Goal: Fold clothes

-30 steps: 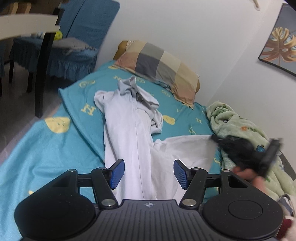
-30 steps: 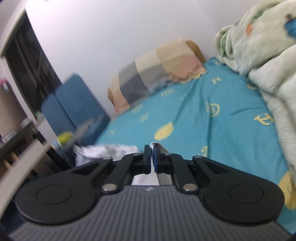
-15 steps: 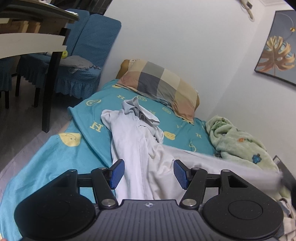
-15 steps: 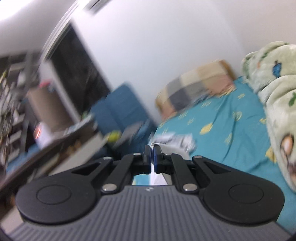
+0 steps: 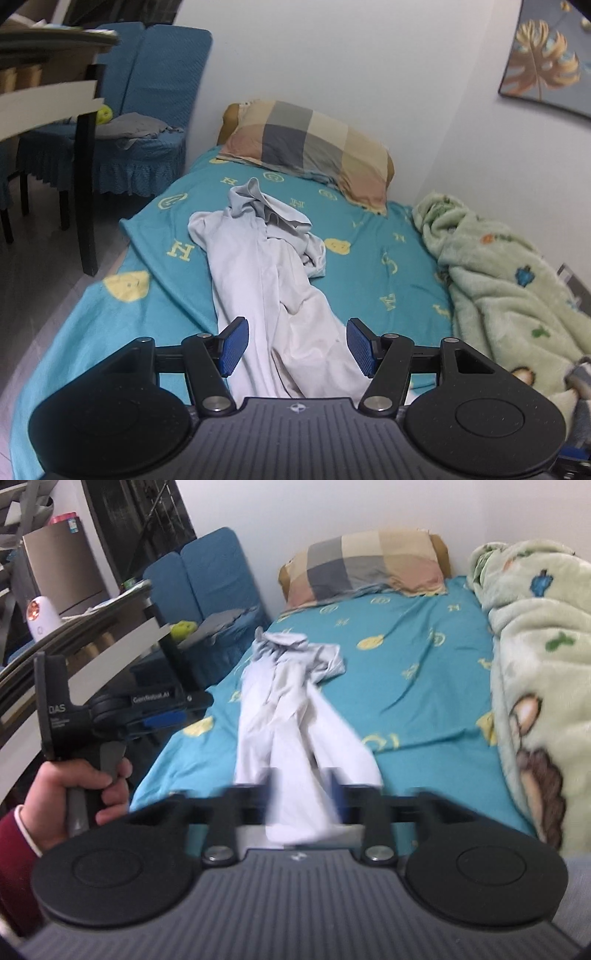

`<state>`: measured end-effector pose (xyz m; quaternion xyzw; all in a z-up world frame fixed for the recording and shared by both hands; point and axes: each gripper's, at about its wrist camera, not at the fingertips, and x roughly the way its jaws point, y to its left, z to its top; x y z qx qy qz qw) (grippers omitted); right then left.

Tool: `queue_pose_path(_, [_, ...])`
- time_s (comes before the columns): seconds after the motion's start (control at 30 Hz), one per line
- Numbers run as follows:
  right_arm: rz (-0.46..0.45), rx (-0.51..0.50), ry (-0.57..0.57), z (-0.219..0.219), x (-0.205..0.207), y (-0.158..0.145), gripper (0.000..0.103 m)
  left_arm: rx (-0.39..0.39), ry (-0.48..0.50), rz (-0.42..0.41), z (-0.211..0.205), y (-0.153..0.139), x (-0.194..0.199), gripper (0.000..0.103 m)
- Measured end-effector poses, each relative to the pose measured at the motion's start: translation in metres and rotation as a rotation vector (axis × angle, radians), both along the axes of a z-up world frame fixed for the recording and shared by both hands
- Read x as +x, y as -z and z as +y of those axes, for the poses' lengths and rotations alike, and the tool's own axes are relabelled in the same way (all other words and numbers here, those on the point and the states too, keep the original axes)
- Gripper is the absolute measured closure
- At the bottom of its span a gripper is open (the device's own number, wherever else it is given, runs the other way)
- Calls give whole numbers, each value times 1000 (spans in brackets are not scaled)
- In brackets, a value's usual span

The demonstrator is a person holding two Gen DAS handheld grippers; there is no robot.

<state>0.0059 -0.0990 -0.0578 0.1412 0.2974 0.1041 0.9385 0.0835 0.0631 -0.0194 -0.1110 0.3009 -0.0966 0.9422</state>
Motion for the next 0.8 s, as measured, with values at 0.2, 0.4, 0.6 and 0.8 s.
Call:
queue_pose_path(0.2, [4, 40, 49, -9, 57, 0, 26, 36, 3, 19, -6, 9, 68, 32])
queue_pose_path(0.4, [11, 98, 78, -9, 134, 44, 27, 127, -50, 23, -19, 41, 148, 31])
queue_pose_path(0.6, [144, 79, 26, -11, 170, 100, 27, 224, -105, -12, -32, 77, 228, 31])
queue_pose_path(0.8, [172, 127, 59, -22, 189, 118, 28, 212, -77, -26, -16, 91, 283, 81])
